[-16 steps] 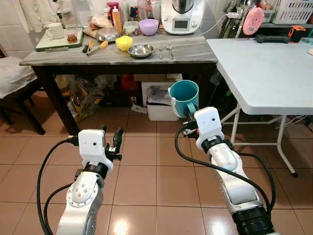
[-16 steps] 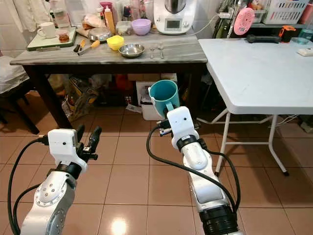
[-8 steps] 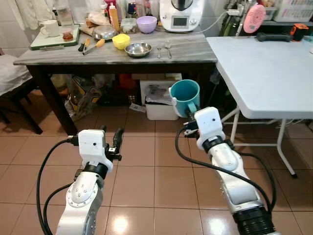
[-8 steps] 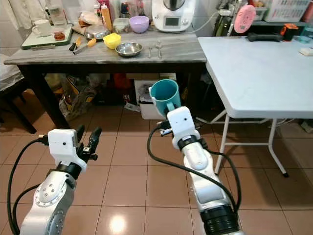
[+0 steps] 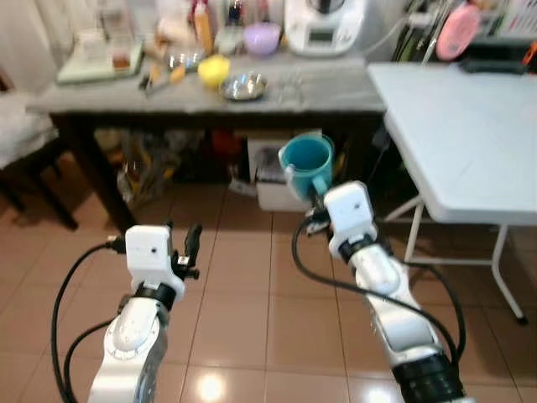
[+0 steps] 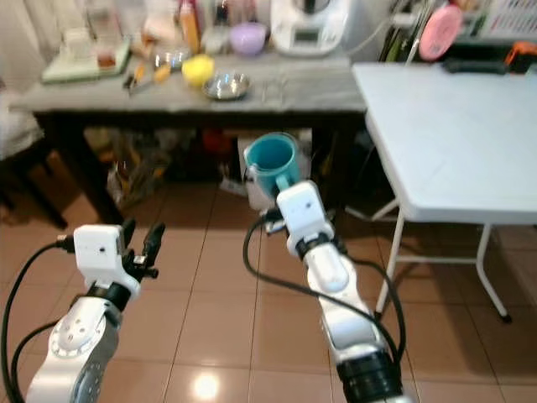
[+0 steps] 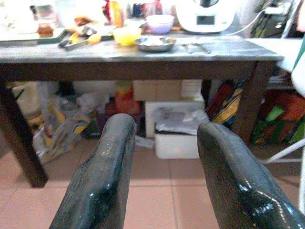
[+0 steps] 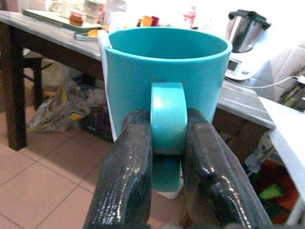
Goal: Setting the table
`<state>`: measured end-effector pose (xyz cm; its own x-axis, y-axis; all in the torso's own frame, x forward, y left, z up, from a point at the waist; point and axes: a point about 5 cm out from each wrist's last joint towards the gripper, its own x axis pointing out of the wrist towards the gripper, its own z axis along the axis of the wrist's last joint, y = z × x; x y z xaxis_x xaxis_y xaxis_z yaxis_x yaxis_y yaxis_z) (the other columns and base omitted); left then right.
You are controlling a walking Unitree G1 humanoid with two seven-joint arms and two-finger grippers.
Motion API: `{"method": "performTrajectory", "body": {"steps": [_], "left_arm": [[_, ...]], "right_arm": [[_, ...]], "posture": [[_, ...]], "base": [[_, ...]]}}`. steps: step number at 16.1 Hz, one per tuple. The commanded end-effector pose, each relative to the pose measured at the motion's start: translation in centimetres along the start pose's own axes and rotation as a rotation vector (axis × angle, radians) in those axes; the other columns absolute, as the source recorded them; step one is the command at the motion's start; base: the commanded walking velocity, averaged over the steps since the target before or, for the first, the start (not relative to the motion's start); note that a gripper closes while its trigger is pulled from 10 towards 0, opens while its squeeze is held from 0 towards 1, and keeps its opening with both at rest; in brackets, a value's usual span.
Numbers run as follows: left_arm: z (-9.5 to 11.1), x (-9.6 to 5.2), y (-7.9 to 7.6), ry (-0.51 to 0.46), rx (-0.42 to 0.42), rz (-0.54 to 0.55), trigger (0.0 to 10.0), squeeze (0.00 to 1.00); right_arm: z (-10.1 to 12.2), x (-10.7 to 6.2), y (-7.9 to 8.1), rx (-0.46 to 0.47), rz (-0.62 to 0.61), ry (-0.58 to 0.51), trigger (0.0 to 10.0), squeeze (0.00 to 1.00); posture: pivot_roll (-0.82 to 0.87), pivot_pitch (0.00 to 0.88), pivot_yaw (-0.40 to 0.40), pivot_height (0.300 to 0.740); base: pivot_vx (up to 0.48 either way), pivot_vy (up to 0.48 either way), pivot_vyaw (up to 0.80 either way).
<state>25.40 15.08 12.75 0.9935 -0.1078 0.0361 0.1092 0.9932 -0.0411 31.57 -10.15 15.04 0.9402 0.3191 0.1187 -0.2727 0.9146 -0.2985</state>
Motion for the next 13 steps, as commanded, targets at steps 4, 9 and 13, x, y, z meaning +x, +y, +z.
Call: {"method": "performTrajectory", "body": {"steps": [4,9,13], "left_arm": [[0.22,0.28,-0.82,-0.006,0.001,-0.039,10.0,0.00],[0.22,0.44,-0.98,-0.007,0.008,-0.051,10.0,0.00],[0.27,0.57,-0.87,-0.010,0.014,-0.050,10.0,0.00]], "right_arm": [[-0.03,-0.09,-1.06,-0.018,-0.041,-0.005,10.0,0.00],[-0.11,-0.15,-1.20,-0.005,-0.050,-0.006,10.0,0.00],[-0.12,-0.24,-1.16,-0.002,-0.055,-0.010,10.0,0.00]], "posture": [[-0.12,0.007,0.036,0.740],[-0.12,0.005,0.040,0.740],[-0.12,0.003,0.045,0.740]], "base": [[0.377,0.000,0.00],[0.385,0.000,0.00],[0.445,0.000,0.00]]}}
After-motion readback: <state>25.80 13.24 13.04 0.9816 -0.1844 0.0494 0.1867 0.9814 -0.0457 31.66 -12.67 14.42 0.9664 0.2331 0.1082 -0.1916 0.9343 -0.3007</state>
